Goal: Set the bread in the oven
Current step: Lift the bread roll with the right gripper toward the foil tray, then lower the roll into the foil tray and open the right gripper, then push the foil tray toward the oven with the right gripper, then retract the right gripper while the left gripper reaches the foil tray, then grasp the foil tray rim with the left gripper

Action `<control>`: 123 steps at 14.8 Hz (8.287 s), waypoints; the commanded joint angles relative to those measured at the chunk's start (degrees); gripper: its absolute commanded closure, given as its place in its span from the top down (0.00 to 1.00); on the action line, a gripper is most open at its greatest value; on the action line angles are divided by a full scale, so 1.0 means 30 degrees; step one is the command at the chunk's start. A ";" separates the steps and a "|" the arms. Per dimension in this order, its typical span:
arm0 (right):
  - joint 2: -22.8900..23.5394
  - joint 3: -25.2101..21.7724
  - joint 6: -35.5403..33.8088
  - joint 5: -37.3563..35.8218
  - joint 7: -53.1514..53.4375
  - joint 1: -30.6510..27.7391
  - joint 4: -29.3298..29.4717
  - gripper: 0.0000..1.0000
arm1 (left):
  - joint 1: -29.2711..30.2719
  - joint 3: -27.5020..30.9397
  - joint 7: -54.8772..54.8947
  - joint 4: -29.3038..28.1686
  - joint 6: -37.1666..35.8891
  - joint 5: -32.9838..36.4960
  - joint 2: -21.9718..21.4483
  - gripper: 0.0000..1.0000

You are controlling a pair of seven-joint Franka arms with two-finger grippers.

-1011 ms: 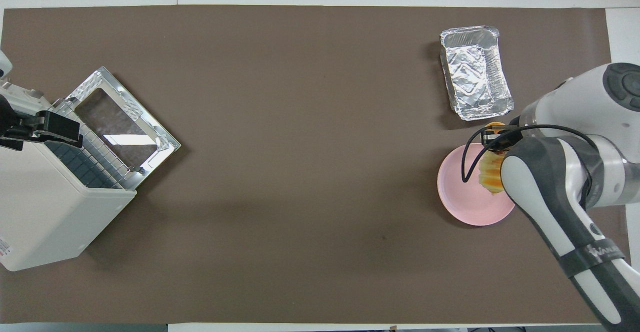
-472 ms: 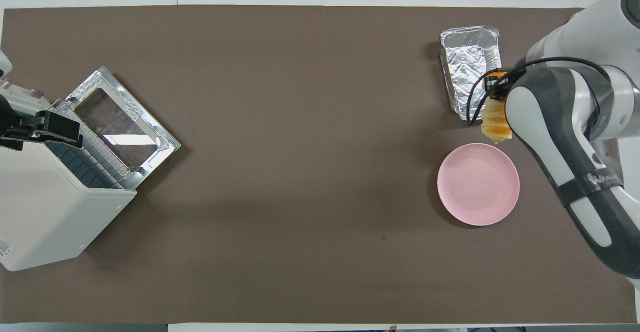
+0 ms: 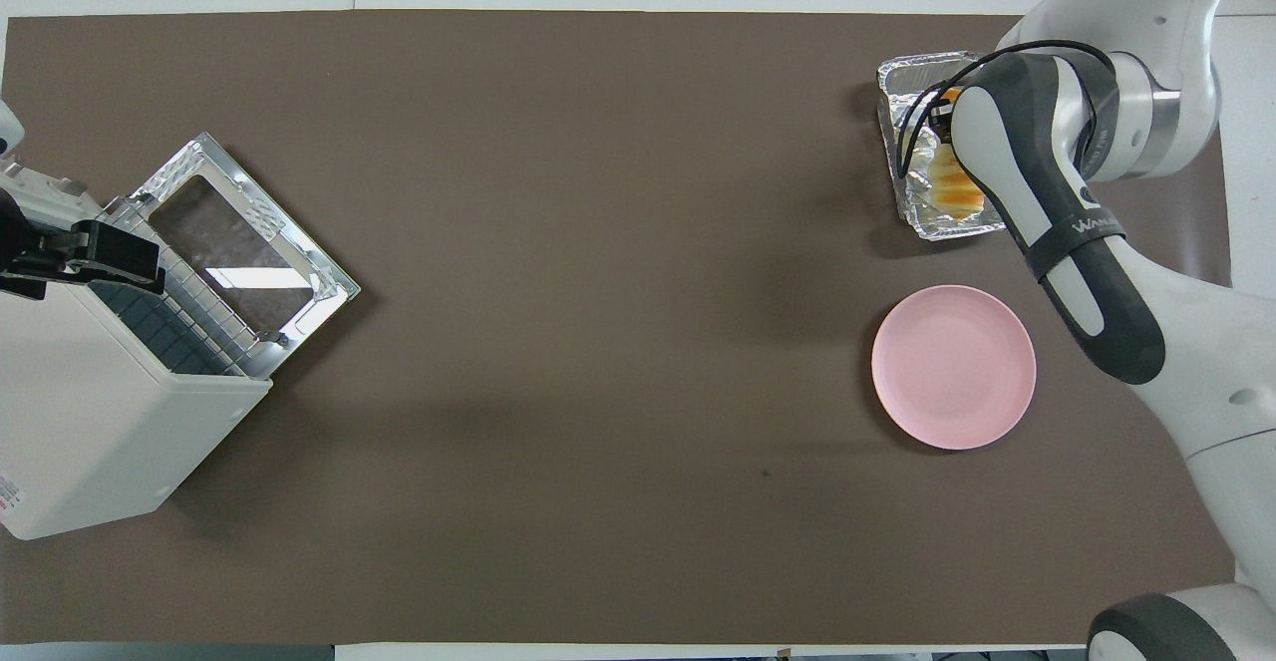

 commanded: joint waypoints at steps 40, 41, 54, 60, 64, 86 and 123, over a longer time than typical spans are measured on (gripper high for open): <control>-0.1590 -0.0069 0.5276 -0.0838 -0.7736 -0.1711 -0.4907 0.00 | 0.0231 -0.0079 0.0018 -0.0496 0.0179 -0.0301 -0.0518 1.00; -0.1619 -0.0040 0.4809 -0.0722 -0.7765 -0.1740 -0.4762 0.00 | 0.0231 -0.0079 0.0018 -0.0496 0.0179 -0.0301 -0.0518 1.00; -0.3523 0.0869 -0.4749 0.2467 0.4725 0.4142 0.0396 0.00 | 0.0231 -0.0108 0.0018 -0.0496 0.0179 -0.0301 -0.0518 1.00; -0.3553 0.0869 -0.1036 0.2736 0.9516 0.8042 -0.2467 0.00 | 0.0231 -0.0079 0.0018 -0.0496 0.0179 -0.0301 -0.0518 1.00; -0.3962 0.0869 0.2569 0.2736 1.0837 0.9419 -0.5719 0.00 | 0.0231 -0.0079 0.0018 -0.0496 0.0179 -0.0301 -0.0518 1.00; -0.8561 0.0605 -0.1318 0.2473 0.4206 0.2987 -0.7045 1.00 | 0.0231 -0.0079 0.0018 -0.0496 0.0179 -0.0301 -0.0518 1.00; -1.4304 0.0576 -0.8672 0.0565 -0.2667 -0.2971 -0.6693 1.00 | -1.1078 -0.0313 -1.3868 -0.0846 1.2629 -0.1356 0.9970 0.55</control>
